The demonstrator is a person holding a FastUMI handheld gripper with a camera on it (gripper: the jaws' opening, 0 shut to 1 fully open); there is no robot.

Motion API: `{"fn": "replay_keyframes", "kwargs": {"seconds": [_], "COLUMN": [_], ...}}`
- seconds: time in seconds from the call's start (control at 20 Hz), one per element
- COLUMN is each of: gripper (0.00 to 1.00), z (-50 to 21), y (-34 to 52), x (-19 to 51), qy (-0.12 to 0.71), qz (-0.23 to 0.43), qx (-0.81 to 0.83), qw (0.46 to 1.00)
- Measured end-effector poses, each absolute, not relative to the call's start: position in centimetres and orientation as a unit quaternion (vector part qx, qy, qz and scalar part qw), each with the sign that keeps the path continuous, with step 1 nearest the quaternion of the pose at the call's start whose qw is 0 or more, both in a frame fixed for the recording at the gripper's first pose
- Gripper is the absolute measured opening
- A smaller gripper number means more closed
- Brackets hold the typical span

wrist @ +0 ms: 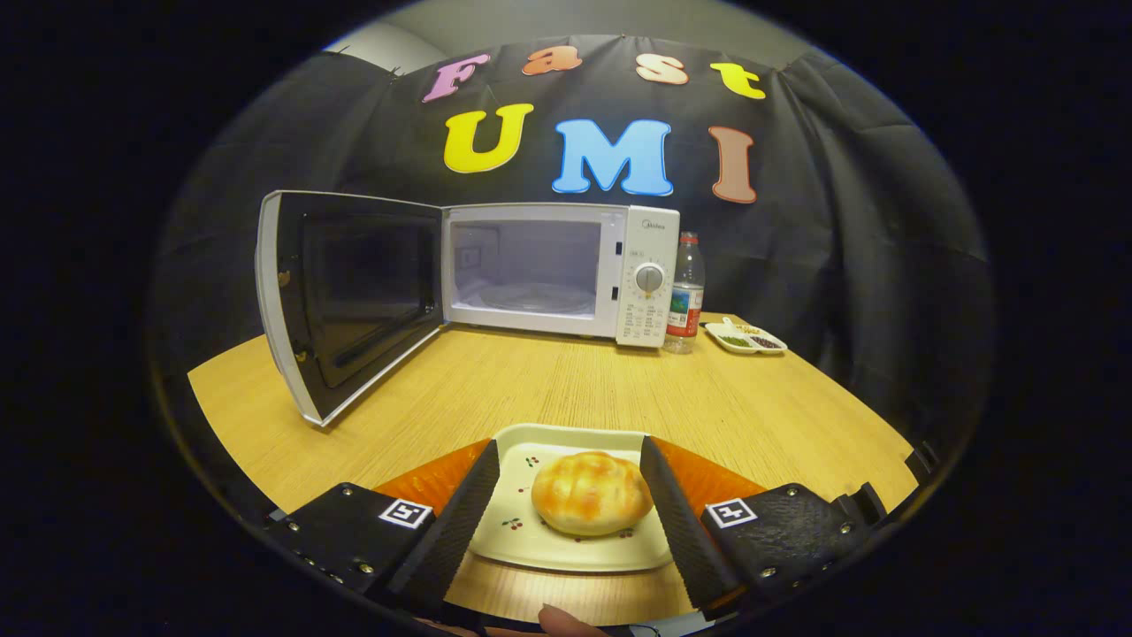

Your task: Open the microwave, put the food inside, and close the microwave door.

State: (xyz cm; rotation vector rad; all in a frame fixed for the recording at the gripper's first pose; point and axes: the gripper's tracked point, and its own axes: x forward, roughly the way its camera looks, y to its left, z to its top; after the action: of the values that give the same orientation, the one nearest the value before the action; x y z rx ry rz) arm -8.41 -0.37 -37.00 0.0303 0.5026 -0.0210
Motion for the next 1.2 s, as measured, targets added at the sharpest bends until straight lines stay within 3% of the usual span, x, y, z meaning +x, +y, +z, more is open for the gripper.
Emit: {"fn": "replay_keyframes", "kwargs": {"seconds": [0.45, 0.7, 1.2], "gripper": [1.0, 0.77, 0.76], "z": [-39.8, -39.4, -35.7], "y": [-1.8, -2.1, -0.3], "x": [-8.3, -8.4, -7.3], "qy": [0.277, 0.27, 0.232], "qz": [-0.027, -0.03, -0.002], "qx": [0.029, 0.056, 0.056], "qw": [0.96, 0.961, 0.971]}}
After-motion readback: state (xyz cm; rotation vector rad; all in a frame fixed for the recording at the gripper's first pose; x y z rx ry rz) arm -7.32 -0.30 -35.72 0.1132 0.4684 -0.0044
